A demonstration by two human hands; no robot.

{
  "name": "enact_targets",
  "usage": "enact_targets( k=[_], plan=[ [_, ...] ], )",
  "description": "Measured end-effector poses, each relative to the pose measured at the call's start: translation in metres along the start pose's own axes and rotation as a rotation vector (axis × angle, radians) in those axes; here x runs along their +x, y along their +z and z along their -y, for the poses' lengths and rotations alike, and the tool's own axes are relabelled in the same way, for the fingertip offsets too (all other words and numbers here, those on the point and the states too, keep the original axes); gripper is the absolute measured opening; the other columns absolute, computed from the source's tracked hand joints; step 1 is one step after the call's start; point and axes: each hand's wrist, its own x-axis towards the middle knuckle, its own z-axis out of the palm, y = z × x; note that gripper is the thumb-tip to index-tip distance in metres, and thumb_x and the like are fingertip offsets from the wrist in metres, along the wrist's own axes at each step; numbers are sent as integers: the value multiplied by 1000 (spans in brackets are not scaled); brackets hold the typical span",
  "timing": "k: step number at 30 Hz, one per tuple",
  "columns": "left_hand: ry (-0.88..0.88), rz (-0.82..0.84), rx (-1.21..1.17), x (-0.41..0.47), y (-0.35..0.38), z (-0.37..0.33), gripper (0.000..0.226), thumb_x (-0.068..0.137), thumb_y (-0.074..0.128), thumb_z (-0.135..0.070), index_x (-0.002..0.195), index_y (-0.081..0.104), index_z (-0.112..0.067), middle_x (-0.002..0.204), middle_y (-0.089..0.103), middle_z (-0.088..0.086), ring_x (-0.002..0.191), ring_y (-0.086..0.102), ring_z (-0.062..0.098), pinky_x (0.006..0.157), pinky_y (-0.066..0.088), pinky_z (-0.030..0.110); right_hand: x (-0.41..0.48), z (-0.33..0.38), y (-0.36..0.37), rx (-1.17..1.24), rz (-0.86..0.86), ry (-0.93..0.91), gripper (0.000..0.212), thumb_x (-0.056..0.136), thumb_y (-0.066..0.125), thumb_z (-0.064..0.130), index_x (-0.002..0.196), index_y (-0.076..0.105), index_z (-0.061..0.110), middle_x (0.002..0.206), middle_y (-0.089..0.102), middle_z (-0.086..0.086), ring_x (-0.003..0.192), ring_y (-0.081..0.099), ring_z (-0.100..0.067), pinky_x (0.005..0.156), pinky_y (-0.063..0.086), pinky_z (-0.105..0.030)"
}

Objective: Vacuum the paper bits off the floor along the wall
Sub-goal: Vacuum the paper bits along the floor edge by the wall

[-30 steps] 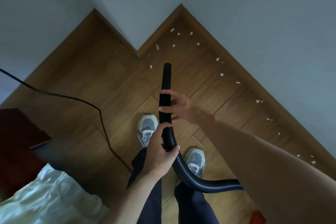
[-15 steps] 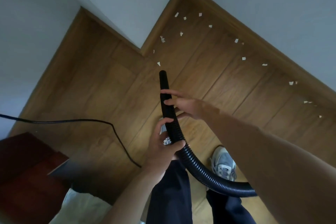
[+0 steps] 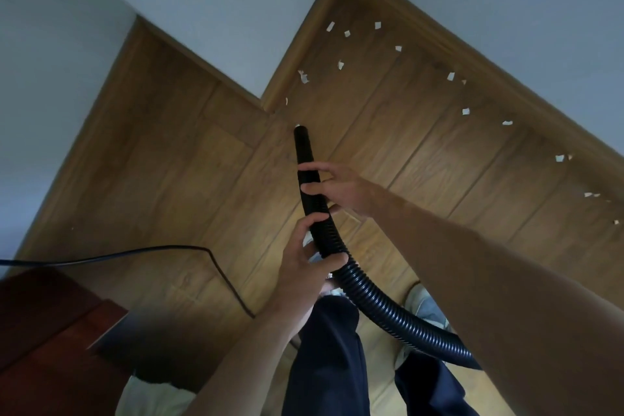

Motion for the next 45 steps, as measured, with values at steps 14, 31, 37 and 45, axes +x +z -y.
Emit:
enact_targets(
  k=[14, 31, 37, 45],
  plan=[
    [50, 11, -25, 21, -34, -26, 63, 78, 66, 19, 125, 57, -21, 113, 67, 8, 95, 66, 25, 89, 54, 57, 28, 34, 15, 10, 1, -62, 44, 93, 66, 16, 133, 56, 31, 109, 66, -5, 91, 69, -16, 67, 60, -30],
    [71, 57, 100, 46, -14, -52, 60, 82, 66, 14, 124, 58, -29, 98, 65, 15, 85, 70, 18, 75, 59, 40, 30, 52, -15, 91, -104, -109, 42, 94, 65, 16, 132, 57, 31, 99, 66, 1, 84, 67, -10, 67, 60, -27],
    [56, 99, 164, 50, -1, -58, 62, 82, 68, 11, 124, 58, -34, 98, 65, 9, 84, 68, 17, 80, 60, 43, 20, 51, -34, 129, -138, -99, 41, 95, 64, 19, 132, 56, 35, 103, 66, -1, 87, 68, -13, 65, 57, -26],
    [53, 145, 213, 56, 12, -72, 58, 85, 68, 7, 121, 60, -37, 107, 63, 9, 89, 66, 19, 78, 61, 46, 13, 51, -56, 219, -67, -36, 55, 92, 64, 14, 135, 49, 46, 126, 60, 1, 99, 67, -19, 71, 55, -32]
  ],
)
